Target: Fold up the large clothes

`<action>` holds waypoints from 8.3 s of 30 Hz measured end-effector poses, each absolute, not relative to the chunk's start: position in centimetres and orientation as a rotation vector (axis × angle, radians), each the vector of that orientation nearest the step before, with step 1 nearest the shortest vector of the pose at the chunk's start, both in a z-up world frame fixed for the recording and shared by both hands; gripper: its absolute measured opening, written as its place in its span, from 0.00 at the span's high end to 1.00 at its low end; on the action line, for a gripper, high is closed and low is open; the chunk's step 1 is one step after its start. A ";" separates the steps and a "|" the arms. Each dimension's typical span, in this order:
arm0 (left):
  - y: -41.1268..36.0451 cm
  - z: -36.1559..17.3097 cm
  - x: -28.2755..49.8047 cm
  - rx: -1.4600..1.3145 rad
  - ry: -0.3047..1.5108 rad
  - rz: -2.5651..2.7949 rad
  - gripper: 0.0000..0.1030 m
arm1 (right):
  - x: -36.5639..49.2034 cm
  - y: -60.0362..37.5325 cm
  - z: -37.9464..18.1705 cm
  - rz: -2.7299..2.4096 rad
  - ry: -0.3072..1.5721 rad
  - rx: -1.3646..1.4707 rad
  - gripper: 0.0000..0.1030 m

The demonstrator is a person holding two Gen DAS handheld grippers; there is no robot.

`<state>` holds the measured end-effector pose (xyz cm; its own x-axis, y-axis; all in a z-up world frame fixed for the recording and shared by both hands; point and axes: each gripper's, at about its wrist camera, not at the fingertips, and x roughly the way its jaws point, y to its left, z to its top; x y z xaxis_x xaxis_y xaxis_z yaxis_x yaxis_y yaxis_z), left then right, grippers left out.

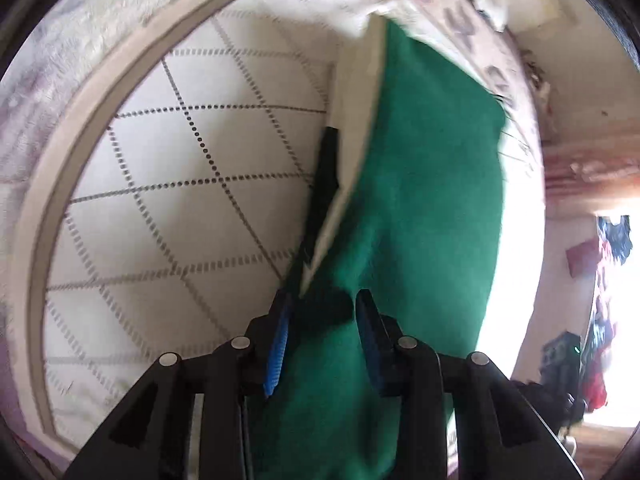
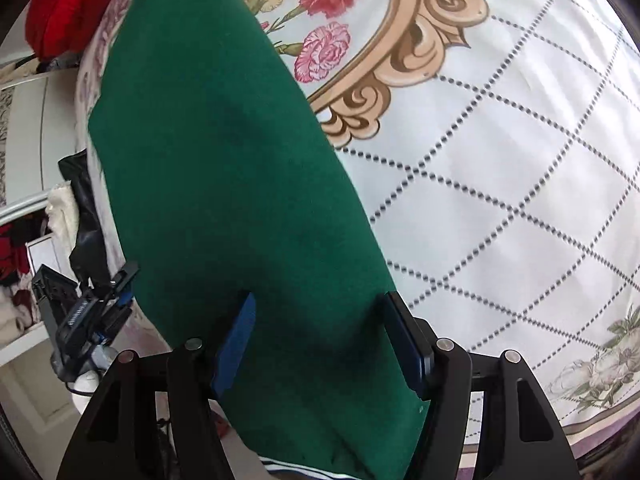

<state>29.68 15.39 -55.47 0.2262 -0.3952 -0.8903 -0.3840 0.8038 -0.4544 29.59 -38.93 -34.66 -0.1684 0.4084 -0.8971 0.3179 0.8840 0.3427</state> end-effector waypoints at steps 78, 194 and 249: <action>9.9 -61.7 6.1 -0.760 1.488 -0.018 0.60 | 5.4 -36.8 -40.9 0.493 1.860 0.862 0.66; 10.4 -55.7 12.8 -0.234 1.349 0.576 0.00 | 23.7 -41.4 -26.0 0.476 1.718 0.111 0.45; 4.9 -55.1 22.3 -0.097 1.303 0.485 0.00 | 22.7 -58.1 -25.7 0.063 1.616 0.198 0.32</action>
